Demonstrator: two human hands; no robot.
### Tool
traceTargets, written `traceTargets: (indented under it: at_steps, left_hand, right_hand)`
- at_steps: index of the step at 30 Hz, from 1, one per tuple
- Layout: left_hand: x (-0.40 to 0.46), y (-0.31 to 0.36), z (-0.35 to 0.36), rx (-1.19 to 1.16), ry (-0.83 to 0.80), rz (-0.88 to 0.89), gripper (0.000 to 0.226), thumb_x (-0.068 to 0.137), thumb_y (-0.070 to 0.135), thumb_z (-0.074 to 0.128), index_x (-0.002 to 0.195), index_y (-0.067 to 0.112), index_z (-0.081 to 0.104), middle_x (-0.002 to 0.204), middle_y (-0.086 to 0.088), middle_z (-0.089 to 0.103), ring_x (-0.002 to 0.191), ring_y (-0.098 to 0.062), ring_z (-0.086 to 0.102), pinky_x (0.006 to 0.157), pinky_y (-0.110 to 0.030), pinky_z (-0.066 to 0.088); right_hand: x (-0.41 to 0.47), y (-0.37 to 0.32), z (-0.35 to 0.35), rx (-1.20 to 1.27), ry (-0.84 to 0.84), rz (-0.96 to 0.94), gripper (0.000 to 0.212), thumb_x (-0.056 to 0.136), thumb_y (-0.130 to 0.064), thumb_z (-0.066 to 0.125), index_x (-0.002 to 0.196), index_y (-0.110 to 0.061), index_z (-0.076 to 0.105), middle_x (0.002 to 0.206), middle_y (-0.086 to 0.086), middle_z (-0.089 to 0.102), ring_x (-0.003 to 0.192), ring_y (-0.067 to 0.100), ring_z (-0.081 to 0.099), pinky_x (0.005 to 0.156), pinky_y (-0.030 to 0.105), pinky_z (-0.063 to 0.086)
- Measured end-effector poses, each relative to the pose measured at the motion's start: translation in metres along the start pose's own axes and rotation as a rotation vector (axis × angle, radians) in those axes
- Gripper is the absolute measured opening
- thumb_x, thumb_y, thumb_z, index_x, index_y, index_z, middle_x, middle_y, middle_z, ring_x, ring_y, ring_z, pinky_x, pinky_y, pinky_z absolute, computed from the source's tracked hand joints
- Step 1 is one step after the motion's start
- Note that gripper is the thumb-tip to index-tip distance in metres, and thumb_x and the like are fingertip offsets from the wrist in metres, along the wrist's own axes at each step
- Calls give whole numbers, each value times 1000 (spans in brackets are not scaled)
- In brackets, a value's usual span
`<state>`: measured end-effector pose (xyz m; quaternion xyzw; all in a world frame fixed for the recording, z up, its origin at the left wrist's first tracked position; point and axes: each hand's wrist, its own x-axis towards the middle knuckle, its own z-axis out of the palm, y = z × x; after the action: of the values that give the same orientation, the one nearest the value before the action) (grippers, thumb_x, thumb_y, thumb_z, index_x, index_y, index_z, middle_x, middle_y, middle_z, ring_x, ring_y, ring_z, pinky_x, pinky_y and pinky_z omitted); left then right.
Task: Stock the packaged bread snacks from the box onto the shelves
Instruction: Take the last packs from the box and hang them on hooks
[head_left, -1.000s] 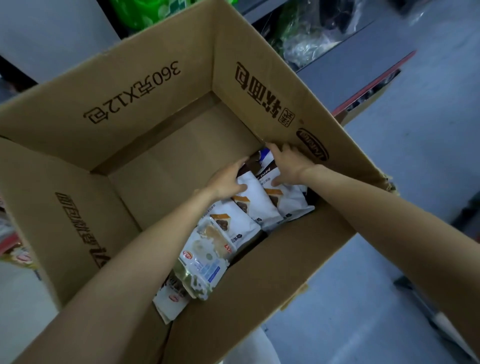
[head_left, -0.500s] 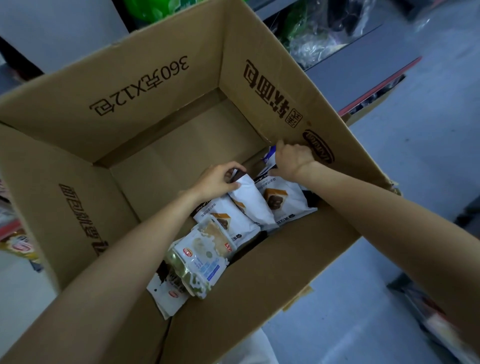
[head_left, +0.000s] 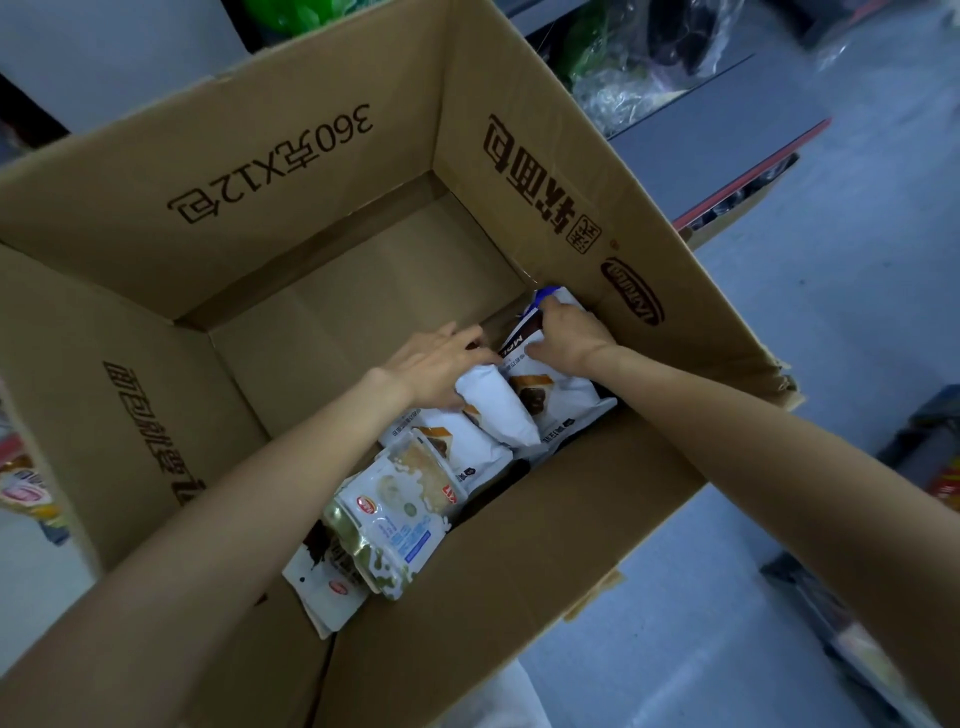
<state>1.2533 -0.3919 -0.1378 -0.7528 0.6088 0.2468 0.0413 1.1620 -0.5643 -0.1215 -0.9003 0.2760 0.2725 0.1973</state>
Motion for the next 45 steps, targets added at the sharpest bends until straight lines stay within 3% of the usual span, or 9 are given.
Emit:
traceTargets:
  at_steps: [5, 8, 11, 15, 22, 27, 33, 40, 45]
  left_hand:
    - [2, -1, 5, -3, 66, 29, 58, 84, 41, 64, 135, 23, 44, 134, -3, 40, 115, -21, 39, 73, -26, 31]
    - [3, 0, 6, -29, 80, 38, 57, 84, 39, 65, 134, 21, 45, 134, -1, 43, 118, -19, 39, 84, -30, 35]
    - [3, -1, 5, -37, 64, 32, 57, 85, 38, 65, 135, 21, 44, 134, -1, 43, 118, -19, 40, 85, -30, 37]
    - [0, -2, 2, 46, 27, 31, 59, 86, 31, 63, 139, 24, 38, 131, -4, 43, 116, -21, 40, 71, -28, 37]
    - [-18, -6, -20, 116, 158, -6, 41, 84, 24, 63, 123, 24, 54, 121, -5, 50, 109, -21, 45, 77, -32, 41]
    - [-36, -13, -21, 125, 151, -55, 41, 87, 25, 60, 126, 21, 49, 124, 1, 53, 115, -19, 45, 85, -31, 45]
    - [-30, -12, -11, 121, 169, -114, 46, 87, 9, 54, 130, 22, 44, 126, -4, 50, 114, -23, 43, 81, -32, 41]
    - [-31, -14, -8, 223, 158, -99, 47, 90, 17, 56, 133, 30, 43, 131, -3, 45, 117, -22, 40, 83, -31, 38]
    - [-47, -15, -20, 213, 247, -98, 41, 88, 14, 53, 128, 22, 48, 129, -1, 51, 120, -21, 43, 95, -33, 33]
  right_hand:
    - [0, 15, -5, -463, 212, -113, 44, 90, -27, 55, 132, -19, 43, 137, 19, 31, 123, 37, 32, 96, 40, 38]
    - [6, 13, -6, -414, 180, -158, 40, 93, -15, 50, 131, -22, 44, 145, 18, 20, 121, 41, 34, 90, 42, 43]
    - [13, 1, -15, -383, 32, -183, 38, 95, -10, 44, 130, -23, 45, 130, 19, 43, 114, 38, 44, 86, 41, 47]
    - [14, -7, -33, -508, 22, -290, 42, 91, -1, 48, 129, -18, 46, 109, 18, 61, 98, 34, 60, 70, 34, 48]
    - [-20, 11, -68, -287, 419, -296, 22, 93, 1, 45, 110, -12, 49, 86, 12, 65, 73, 29, 66, 56, 32, 48]
    - [-13, 4, -54, -426, 206, -150, 28, 95, -6, 43, 123, -6, 39, 106, 18, 63, 88, 32, 66, 59, 34, 44]
    - [20, -4, -17, -500, 139, 5, 58, 94, -11, 49, 143, -8, 19, 120, 19, 59, 105, 32, 61, 69, 36, 44]
    - [24, -8, -11, -588, 221, -47, 63, 95, -6, 43, 148, -17, 9, 104, 14, 65, 87, 25, 65, 60, 31, 42]
    - [-7, -39, -43, -553, 372, -107, 73, 87, -9, 59, 145, -17, 14, 104, 10, 64, 90, 26, 64, 61, 31, 38]
